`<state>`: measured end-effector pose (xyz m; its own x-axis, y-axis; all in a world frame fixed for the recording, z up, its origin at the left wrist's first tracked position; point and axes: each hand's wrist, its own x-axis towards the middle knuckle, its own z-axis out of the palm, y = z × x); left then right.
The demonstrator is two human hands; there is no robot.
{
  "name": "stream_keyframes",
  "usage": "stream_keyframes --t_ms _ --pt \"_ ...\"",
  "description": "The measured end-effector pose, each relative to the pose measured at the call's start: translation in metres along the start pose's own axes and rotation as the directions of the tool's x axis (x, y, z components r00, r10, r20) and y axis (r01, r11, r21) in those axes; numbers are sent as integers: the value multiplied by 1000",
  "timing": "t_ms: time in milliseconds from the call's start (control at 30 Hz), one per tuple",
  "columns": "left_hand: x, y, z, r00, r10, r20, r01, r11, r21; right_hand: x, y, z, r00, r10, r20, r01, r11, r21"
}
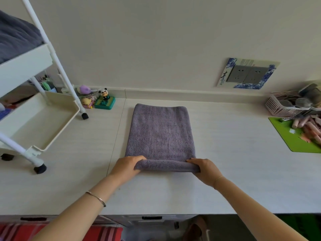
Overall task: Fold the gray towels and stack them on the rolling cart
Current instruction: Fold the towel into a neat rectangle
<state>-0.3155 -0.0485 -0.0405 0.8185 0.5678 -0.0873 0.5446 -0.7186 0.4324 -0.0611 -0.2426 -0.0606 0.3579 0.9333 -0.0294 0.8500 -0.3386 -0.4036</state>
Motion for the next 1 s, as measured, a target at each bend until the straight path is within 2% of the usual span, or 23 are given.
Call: stream_keyframes --t_ms 67,133,200,267,333,400,433,500,567,600,633,700,767,833,900,1000 --pt "5 -4 -18 992 -66 105 79 990 -121 9 2 -22 980 92 178 -112 988 103" --pt "12 -2 -41 954 -89 287 172 944 -282 15 4 -47 938 102 331 -164 973 163" --pt "18 6 -66 872 -62 486 278 879 -387 19 4 -71 877 84 473 -204 957 207" --pt "24 13 -89 777 -38 628 342 864 -371 20 4 -93 804 68 590 -288 914 287" --pt "30 13 -104 702 9 712 399 823 -403 19 3 -114 753 -19 658 -388 795 467" --pt "38 9 -112 677 76 732 453 741 -496 22 3 -129 750 -111 652 -475 595 648" --pt "41 6 -112 690 101 716 479 678 -557 23 4 -131 760 -131 636 -503 500 704" --pt "50 5 -102 784 78 616 498 514 -699 32 7 -125 799 -97 593 -528 358 770" --pt "62 6 -74 884 -130 449 466 333 -820 44 9 -108 863 92 497 -502 273 821" --pt "66 6 -57 885 -280 373 447 282 -849 50 10 -95 871 225 437 -484 245 840" --pt "69 5 -37 856 -410 315 444 269 -854 56 12 -82 853 353 384 -480 241 844" --pt "66 4 -9 784 -565 259 479 284 -830 58 14 -57 804 490 336 -504 263 823" --pt "60 2 5 761 -619 196 479 331 -813 50 16 -40 797 519 309 -515 317 796" --pt "56 4 8 774 -613 160 466 380 -799 40 15 -32 810 533 246 -494 393 776" --pt "50 7 10 801 -592 89 442 484 -755 29 10 -27 827 537 169 -460 471 752" --pt "41 9 16 817 -542 -198 239 630 -739 21 0 -21 854 518 33 -372 566 735"
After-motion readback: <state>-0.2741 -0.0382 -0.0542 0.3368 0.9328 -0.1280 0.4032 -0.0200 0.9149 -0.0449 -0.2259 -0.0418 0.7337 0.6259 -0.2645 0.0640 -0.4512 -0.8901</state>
